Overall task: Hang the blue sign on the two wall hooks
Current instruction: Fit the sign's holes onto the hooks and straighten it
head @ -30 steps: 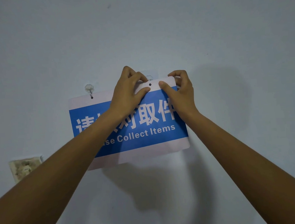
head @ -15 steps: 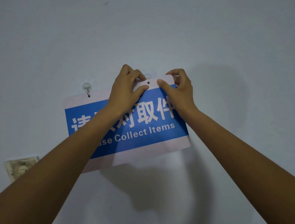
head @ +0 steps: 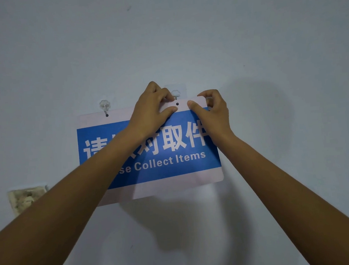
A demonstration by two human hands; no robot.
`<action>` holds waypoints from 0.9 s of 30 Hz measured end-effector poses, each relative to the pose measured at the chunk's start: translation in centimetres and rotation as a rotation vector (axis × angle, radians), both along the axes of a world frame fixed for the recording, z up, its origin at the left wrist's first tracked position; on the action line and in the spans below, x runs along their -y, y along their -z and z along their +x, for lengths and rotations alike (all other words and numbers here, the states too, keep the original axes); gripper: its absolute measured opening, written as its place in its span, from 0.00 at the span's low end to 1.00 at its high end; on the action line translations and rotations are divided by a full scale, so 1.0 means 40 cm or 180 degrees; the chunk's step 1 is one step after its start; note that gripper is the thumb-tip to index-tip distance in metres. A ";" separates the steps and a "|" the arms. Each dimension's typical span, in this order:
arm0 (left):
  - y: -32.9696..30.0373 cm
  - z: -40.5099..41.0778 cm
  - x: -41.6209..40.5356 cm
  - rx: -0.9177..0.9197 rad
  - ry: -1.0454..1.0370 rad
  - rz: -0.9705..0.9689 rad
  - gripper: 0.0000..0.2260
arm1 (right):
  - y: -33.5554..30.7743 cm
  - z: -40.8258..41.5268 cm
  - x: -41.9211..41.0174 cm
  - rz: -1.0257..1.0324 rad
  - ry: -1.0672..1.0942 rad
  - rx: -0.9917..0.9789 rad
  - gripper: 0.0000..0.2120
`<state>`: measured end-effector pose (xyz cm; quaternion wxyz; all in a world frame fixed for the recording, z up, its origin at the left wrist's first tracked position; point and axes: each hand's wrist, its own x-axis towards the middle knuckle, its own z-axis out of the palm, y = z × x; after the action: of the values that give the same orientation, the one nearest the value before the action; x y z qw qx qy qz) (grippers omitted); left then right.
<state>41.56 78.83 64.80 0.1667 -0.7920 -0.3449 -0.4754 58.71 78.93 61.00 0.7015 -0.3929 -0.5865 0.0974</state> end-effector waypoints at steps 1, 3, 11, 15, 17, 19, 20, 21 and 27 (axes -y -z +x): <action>0.000 0.001 0.000 -0.0005 -0.0028 0.0000 0.12 | 0.000 -0.001 0.001 0.0016 0.0041 0.0028 0.15; 0.002 0.003 0.001 -0.0002 -0.0059 -0.0003 0.12 | 0.001 -0.004 0.004 0.0031 0.0068 0.0048 0.15; -0.018 -0.005 0.012 0.0270 0.0023 0.0008 0.12 | -0.041 -0.011 0.015 0.0224 0.0178 0.0110 0.18; -0.023 0.000 0.008 0.0293 -0.0039 -0.0023 0.11 | -0.055 -0.006 0.005 0.0190 0.0279 0.0207 0.18; -0.025 0.006 0.007 0.0302 -0.0100 -0.0011 0.12 | -0.060 -0.004 0.001 0.0152 0.0335 0.0236 0.17; -0.030 0.011 0.007 0.0319 -0.0138 -0.0022 0.12 | -0.066 -0.003 -0.003 0.0112 0.0375 0.0271 0.15; -0.032 0.014 0.006 0.0327 -0.0147 -0.0039 0.12 | -0.069 -0.002 -0.004 0.0102 0.0393 0.0288 0.14; -0.033 0.015 0.005 0.0330 -0.0151 -0.0049 0.12 | -0.070 -0.001 -0.005 0.0101 0.0406 0.0297 0.14; -0.032 0.019 0.000 0.0320 -0.0125 -0.0026 0.12 | -0.069 -0.006 0.001 0.0195 0.0489 0.0154 0.19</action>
<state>42.31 78.81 66.09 0.1552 -0.7609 -0.3702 -0.5098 58.45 78.91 63.75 0.7043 -0.4173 -0.5742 0.0158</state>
